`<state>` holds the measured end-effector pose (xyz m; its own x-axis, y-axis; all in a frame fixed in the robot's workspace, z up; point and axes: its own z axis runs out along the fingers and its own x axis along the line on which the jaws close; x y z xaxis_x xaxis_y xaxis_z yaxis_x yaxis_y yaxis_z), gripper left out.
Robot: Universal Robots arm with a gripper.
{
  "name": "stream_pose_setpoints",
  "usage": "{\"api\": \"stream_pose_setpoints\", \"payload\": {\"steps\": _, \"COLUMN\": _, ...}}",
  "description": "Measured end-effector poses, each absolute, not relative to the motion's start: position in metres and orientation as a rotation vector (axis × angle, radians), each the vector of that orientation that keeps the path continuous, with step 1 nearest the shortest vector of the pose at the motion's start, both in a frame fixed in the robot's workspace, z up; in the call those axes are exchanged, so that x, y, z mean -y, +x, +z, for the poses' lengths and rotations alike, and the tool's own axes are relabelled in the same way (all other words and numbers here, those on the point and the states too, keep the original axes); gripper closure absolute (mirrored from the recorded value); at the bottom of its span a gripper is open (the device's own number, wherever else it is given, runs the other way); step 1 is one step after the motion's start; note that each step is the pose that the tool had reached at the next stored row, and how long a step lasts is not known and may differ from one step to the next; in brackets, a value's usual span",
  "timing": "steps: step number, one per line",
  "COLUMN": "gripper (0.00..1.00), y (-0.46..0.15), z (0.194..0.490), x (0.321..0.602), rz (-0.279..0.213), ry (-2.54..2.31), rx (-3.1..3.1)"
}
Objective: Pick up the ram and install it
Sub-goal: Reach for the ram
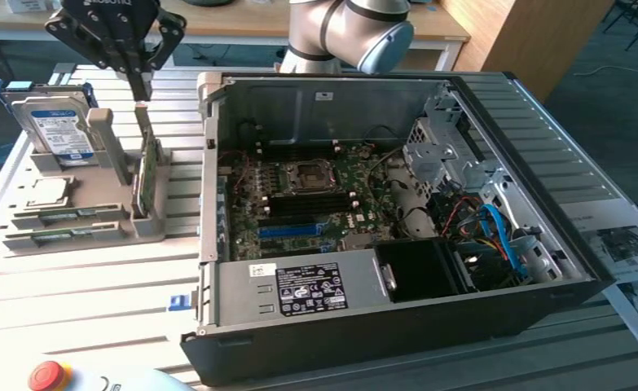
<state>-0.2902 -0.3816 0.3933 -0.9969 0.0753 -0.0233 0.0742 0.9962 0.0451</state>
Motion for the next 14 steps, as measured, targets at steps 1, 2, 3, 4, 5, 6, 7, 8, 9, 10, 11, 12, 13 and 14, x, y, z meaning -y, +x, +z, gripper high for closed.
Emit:
{"api": "stream_pose_setpoints", "payload": {"steps": 1, "gripper": 0.90, "y": -0.293, "z": 0.393, "x": 0.381, "rz": 0.069, "ry": 0.117, "rx": -3.114}}
{"api": "stream_pose_setpoints", "payload": {"steps": 2, "gripper": 0.90, "y": -0.296, "z": 0.393, "x": 0.381, "rz": 0.069, "ry": 0.116, "rx": -3.114}}
{"api": "stream_pose_setpoints", "payload": {"steps": 3, "gripper": 0.90, "y": -0.299, "z": 0.393, "x": 0.381, "rz": 0.069, "ry": 0.117, "rx": -3.114}}
{"api": "stream_pose_setpoints", "payload": {"steps": 4, "gripper": 0.90, "y": -0.301, "z": 0.393, "x": 0.381, "rz": 0.069, "ry": 0.117, "rx": -3.114}}
{"api": "stream_pose_setpoints", "payload": {"steps": 5, "gripper": 0.90, "y": -0.304, "z": 0.393, "x": 0.381, "rz": 0.069, "ry": 0.117, "rx": -3.114}}
{"api": "stream_pose_setpoints", "payload": {"steps": 6, "gripper": 0.90, "y": -0.307, "z": 0.393, "x": 0.381, "rz": 0.069, "ry": 0.117, "rx": -3.114}}
{"api": "stream_pose_setpoints", "payload": {"steps": 7, "gripper": 0.90, "y": -0.310, "z": 0.393, "x": 0.381, "rz": 0.069, "ry": 0.117, "rx": -3.114}}
{"api": "stream_pose_setpoints", "payload": {"steps": 8, "gripper": 0.90, "y": -0.313, "z": 0.393, "x": 0.380, "rz": 0.069, "ry": 0.117, "rx": -3.114}}
{"api": "stream_pose_setpoints", "payload": {"steps": 9, "gripper": 0.90, "y": -0.315, "z": 0.393, "x": 0.380, "rz": 0.069, "ry": 0.117, "rx": -3.114}}
{"api": "stream_pose_setpoints", "payload": {"steps": 10, "gripper": 0.90, "y": -0.318, "z": 0.393, "x": 0.380, "rz": 0.069, "ry": 0.117, "rx": -3.114}}
{"api": "stream_pose_setpoints", "payload": {"steps": 11, "gripper": 0.90, "y": -0.321, "z": 0.393, "x": 0.380, "rz": 0.069, "ry": 0.116, "rx": -3.114}}
{"api": "stream_pose_setpoints", "payload": {"steps": 12, "gripper": 0.90, "y": -0.324, "z": 0.393, "x": 0.380, "rz": 0.069, "ry": 0.116, "rx": -3.114}}
{"api": "stream_pose_setpoints", "payload": {"steps": 13, "gripper": 0.90, "y": -0.327, "z": 0.393, "x": 0.380, "rz": 0.069, "ry": 0.117, "rx": -3.114}}
{"api": "stream_pose_setpoints", "payload": {"steps": 14, "gripper": 0.90, "y": -0.329, "z": 0.393, "x": 0.380, "rz": 0.069, "ry": 0.117, "rx": -3.114}}
